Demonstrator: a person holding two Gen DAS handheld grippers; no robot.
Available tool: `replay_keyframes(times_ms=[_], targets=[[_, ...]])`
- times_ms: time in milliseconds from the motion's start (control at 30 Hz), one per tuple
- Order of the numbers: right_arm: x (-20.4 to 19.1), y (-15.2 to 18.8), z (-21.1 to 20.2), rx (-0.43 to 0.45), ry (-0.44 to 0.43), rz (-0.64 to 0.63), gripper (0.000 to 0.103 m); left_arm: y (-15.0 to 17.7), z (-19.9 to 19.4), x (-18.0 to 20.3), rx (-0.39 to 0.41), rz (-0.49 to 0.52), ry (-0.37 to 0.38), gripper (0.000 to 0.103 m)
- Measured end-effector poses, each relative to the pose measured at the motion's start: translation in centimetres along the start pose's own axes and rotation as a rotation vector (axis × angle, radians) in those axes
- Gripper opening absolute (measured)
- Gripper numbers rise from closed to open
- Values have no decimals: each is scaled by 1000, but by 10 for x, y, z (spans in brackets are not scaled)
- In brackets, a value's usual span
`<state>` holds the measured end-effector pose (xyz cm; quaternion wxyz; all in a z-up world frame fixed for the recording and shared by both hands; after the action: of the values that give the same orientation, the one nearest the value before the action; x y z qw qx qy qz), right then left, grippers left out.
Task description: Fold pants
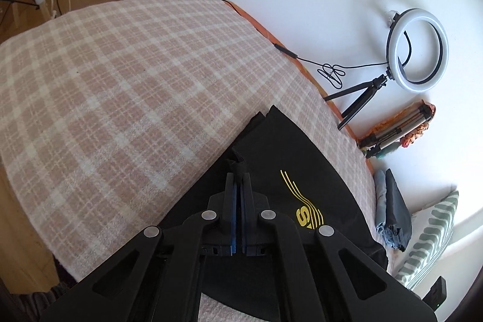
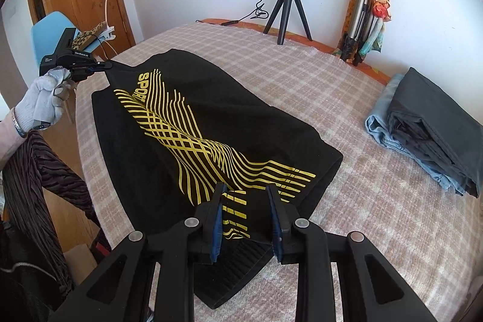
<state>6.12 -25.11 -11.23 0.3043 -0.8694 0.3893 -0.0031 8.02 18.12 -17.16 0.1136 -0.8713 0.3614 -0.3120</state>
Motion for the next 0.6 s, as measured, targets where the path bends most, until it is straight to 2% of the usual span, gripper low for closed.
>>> replay_keyframes(times_ms=[133, 333, 400, 600], targets=[[-7, 12, -9, 5, -4, -6, 26, 14, -16, -3, 12, 20, -1, 0], [-9, 41, 20, -111, -19, -8, 26, 37, -20, -18, 7, 39, -46, 0], [-11, 46, 26, -132, -13, -21, 26, 40, -17, -24, -6, 29, -53, 0], [-12, 51, 34, -178, -3, -27, 28, 38, -18, -23, 14, 105, -90, 0]])
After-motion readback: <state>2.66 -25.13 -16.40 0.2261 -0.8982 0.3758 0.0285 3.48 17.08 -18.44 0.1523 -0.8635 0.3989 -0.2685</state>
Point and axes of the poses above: each gripper's, at about its wrist camera, not at the fingertips, and z roughly the way its jaws point, x to its right, y to its underside, the point moved 10 cm from there along z, roughly the way its jaws point, and after that the axes turned 9 degrees about -y, right-handed, at the moved point
